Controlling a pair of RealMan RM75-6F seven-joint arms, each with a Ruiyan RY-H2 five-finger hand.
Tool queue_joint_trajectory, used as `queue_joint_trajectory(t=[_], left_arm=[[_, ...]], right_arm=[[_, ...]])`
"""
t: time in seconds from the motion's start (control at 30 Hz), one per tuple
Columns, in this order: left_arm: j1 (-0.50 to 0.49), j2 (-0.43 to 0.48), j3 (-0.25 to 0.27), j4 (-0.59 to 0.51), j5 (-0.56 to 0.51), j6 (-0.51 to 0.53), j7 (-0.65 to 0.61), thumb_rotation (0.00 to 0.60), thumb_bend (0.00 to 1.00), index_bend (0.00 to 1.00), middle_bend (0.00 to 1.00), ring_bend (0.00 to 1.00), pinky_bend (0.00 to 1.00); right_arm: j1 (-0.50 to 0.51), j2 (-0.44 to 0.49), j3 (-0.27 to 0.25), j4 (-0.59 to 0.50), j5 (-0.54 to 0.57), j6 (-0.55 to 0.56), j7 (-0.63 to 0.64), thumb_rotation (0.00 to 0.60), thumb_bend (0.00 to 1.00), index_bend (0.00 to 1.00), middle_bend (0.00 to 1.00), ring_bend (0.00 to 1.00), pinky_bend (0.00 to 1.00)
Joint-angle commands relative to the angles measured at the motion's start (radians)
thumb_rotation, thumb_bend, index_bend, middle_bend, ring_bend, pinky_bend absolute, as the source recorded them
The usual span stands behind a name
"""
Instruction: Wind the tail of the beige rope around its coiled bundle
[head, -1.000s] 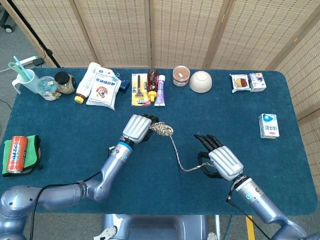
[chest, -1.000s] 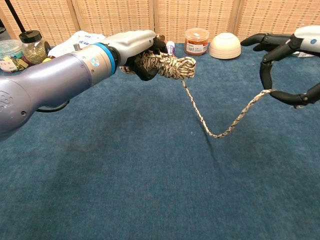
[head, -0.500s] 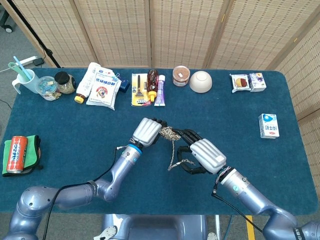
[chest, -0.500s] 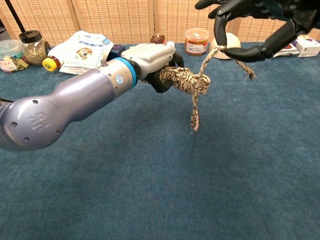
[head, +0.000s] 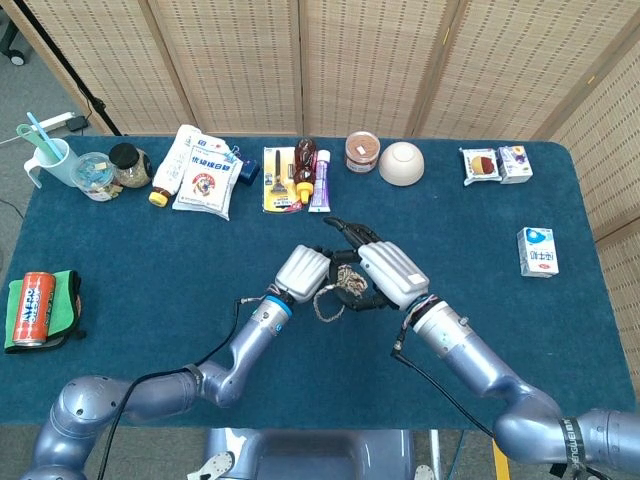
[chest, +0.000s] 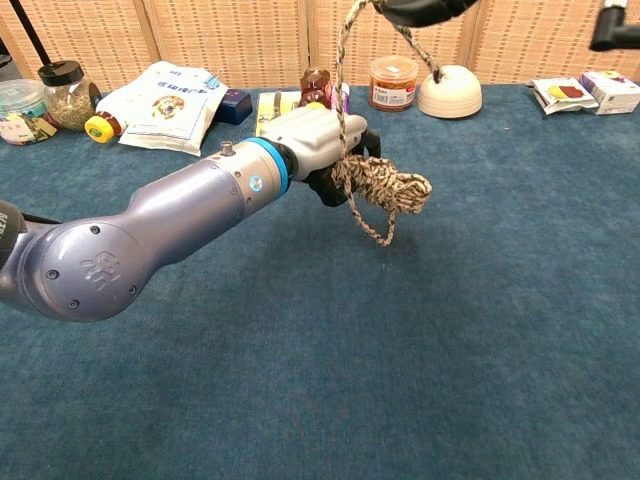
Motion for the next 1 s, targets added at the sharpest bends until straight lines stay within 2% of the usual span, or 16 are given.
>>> queue_joint_trajectory(t=[0.03, 0.13, 0.33, 0.6, 1.0], left_arm=[[-0.003, -0.013, 0.004, 0.007, 0.008, -0.005, -0.003, 0.600, 0.52, 0.54, 0.43, 0.40, 0.58], [-0.006, -0.022, 0.007, 0.010, 0.025, -0.010, -0.013, 0.600, 0.52, 0.54, 0.43, 0.40, 0.58], [-0.003, -0.020, 0.025, 0.003, 0.055, -0.020, -0.020, 0.600, 0.52, 0.54, 0.43, 0.40, 0.58], [0.000, -0.011, 0.031, -0.010, 0.080, -0.034, -0.034, 0.600, 0.52, 0.54, 0.43, 0.39, 0.58], [0.019, 0.048, 0.051, -0.078, 0.101, -0.062, -0.048, 0.600, 0.52, 0.54, 0.43, 0.39, 0.58]], right_arm=[[0.061, -0.030, 0.045, 0.029, 0.122, 0.012, -0.045, 0.600, 0.59, 0.71, 0.00, 0.00, 0.00], [0.081, -0.049, 0.050, 0.051, 0.171, 0.026, -0.063, 0.600, 0.59, 0.71, 0.00, 0.00, 0.00], [0.096, -0.084, 0.047, 0.101, 0.198, 0.040, -0.070, 0.600, 0.59, 0.71, 0.00, 0.00, 0.00], [0.123, -0.112, 0.066, 0.172, 0.273, -0.008, -0.031, 0.600, 0.59, 0.71, 0.00, 0.00, 0.00], [0.175, -0.174, 0.103, 0.310, 0.386, 0.018, -0.041, 0.600, 0.59, 0.71, 0.00, 0.00, 0.00]])
